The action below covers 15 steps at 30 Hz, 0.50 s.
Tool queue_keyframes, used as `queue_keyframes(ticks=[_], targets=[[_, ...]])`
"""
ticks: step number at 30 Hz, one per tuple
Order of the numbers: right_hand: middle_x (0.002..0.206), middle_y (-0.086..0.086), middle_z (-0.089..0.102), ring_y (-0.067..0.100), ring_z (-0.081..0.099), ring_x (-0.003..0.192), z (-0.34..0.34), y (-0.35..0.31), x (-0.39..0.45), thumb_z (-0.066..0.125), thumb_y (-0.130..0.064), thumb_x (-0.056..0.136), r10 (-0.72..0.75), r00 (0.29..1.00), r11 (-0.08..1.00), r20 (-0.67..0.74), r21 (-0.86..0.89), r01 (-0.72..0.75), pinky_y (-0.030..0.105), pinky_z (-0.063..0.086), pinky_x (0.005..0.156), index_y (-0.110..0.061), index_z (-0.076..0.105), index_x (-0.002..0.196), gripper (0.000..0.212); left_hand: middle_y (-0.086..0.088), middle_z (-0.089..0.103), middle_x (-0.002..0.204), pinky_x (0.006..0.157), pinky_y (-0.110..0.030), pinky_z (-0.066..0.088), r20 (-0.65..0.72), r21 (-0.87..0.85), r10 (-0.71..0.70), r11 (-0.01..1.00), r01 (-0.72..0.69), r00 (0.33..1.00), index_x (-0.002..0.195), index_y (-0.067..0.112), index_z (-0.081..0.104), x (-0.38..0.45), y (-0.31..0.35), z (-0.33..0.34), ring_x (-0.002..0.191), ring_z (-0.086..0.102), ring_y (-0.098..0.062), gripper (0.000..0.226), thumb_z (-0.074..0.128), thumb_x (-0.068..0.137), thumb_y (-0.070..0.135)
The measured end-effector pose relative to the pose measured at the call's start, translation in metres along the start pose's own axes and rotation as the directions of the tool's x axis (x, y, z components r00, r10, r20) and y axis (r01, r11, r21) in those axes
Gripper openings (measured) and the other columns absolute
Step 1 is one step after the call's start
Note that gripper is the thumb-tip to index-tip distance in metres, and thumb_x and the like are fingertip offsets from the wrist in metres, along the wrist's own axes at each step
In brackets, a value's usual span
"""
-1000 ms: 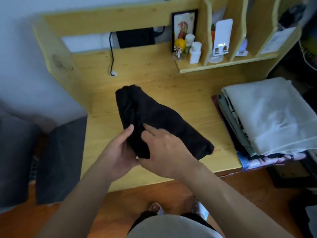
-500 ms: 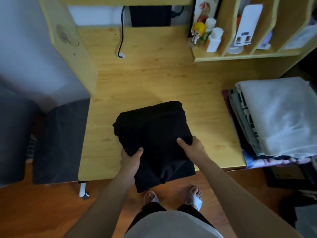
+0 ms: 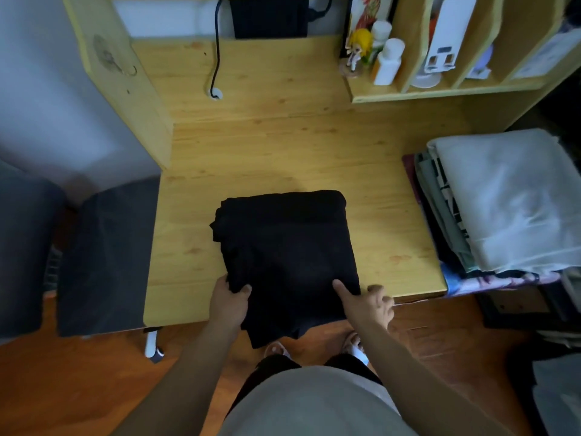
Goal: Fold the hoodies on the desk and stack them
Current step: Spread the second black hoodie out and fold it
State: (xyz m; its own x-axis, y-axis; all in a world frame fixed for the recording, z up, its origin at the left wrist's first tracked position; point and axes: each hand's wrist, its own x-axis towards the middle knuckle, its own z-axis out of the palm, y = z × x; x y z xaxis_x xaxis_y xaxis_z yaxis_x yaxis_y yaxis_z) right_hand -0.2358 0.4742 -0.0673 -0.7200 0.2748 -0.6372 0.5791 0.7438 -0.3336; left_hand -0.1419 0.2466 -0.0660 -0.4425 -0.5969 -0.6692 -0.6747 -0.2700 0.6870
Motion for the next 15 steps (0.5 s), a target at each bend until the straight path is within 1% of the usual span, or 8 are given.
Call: queue_keyframes(ticks=[1,3,5,7,9,12,14,15], targets=[[0.136,0.016,0.044,0.036,0.042,0.128,0.001,0.006,0.002,0.071,-0.073,0.073,0.067,0.996,0.988,0.065,0.138,-0.075,0.046,0.037,0.107,-0.01,0.034,0.137,0.097,-0.002,0.064,0.118,0.084,-0.036,0.052,-0.007,-0.041,-0.011,0.999,0.011,1.0,0.135,0.011,0.055,-0.003,-0.004,0.001,0.105,0.064,-0.025,0.039,0.066,0.098,0.015],[0.129,0.014,0.053,0.033,0.055,0.116,0.001,0.013,0.003,0.081,-0.059,0.073,0.12,0.968,0.838,0.219,0.501,-0.217,0.048,0.047,0.102,-0.012,0.035,0.129,0.086,-0.002,0.069,0.118,0.075,-0.034,0.055,0.05,-0.121,-0.027,0.992,0.033,0.998,0.129,0.012,0.059,-0.014,-0.009,0.005,0.099,0.067,-0.021,0.041,0.076,0.092,0.022],[0.118,0.012,0.058,0.031,0.062,0.105,0.0,0.015,0.001,0.086,-0.045,0.075,0.096,0.951,0.691,0.293,0.668,-0.275,0.05,0.056,0.092,-0.016,0.037,0.123,0.075,0.004,0.073,0.115,0.074,-0.031,0.056,0.175,-0.156,-0.025,0.986,0.052,0.984,0.124,0.021,0.064,-0.023,-0.012,0.009,0.101,0.07,-0.017,0.04,0.08,0.088,0.017],[0.113,0.012,0.061,0.032,0.065,0.101,-0.006,0.012,-0.002,0.087,-0.037,0.076,0.072,0.932,0.646,0.355,0.696,-0.315,0.047,0.061,0.079,-0.014,0.04,0.124,0.07,0.001,0.074,0.117,0.082,-0.035,0.058,0.3,-0.213,-0.085,0.965,0.153,0.95,0.125,0.022,0.065,-0.032,-0.004,0.007,0.108,0.07,-0.023,0.045,0.077,0.086,0.004],[0.113,0.015,0.068,0.033,0.068,0.1,-0.023,0.011,-0.002,0.087,-0.029,0.076,0.039,0.868,0.616,0.494,0.673,-0.411,0.04,0.061,0.067,-0.007,0.052,0.127,0.066,-0.01,0.071,0.124,0.095,-0.044,0.055,0.376,-0.296,-0.192,0.902,0.313,0.907,0.129,0.011,0.064,-0.041,0.009,0.001,0.114,0.066,-0.033,0.048,0.073,0.083,0.0],[0.112,0.015,0.073,0.029,0.068,0.098,-0.061,0.019,-0.005,0.089,-0.022,0.07,-0.04,0.731,0.515,0.682,0.641,-0.569,0.036,0.057,0.069,-0.008,0.063,0.126,0.063,-0.017,0.07,0.125,0.095,-0.049,0.053,0.398,-0.384,-0.198,0.851,0.359,0.896,0.127,0.004,0.064,-0.067,0.029,-0.002,0.116,0.064,-0.039,0.046,0.068,0.082,0.003],[0.114,0.016,0.072,0.031,0.066,0.099,-0.088,0.025,-0.009,0.087,-0.021,0.071,-0.144,0.69,0.474,0.709,0.661,-0.581,0.039,0.056,0.075,-0.008,0.063,0.128,0.063,-0.017,0.072,0.121,0.088,-0.049,0.053,0.398,-0.436,-0.127,0.845,0.309,0.909,0.127,0.004,0.064,-0.094,0.045,0.007,0.115,0.065,-0.039,0.045,0.067,0.082,0.007],[0.119,0.018,0.07,0.034,0.065,0.106,-0.102,0.026,-0.009,0.084,-0.022,0.074,-0.216,0.686,0.464,0.695,0.691,-0.554,0.042,0.056,0.083,-0.008,0.062,0.13,0.062,-0.015,0.075,0.115,0.085,-0.048,0.053,0.389,-0.454,-0.086,0.848,0.272,0.917,0.126,0.004,0.064,-0.109,0.054,0.015,0.112,0.066,-0.039,0.042,0.065,0.084,0.008]])
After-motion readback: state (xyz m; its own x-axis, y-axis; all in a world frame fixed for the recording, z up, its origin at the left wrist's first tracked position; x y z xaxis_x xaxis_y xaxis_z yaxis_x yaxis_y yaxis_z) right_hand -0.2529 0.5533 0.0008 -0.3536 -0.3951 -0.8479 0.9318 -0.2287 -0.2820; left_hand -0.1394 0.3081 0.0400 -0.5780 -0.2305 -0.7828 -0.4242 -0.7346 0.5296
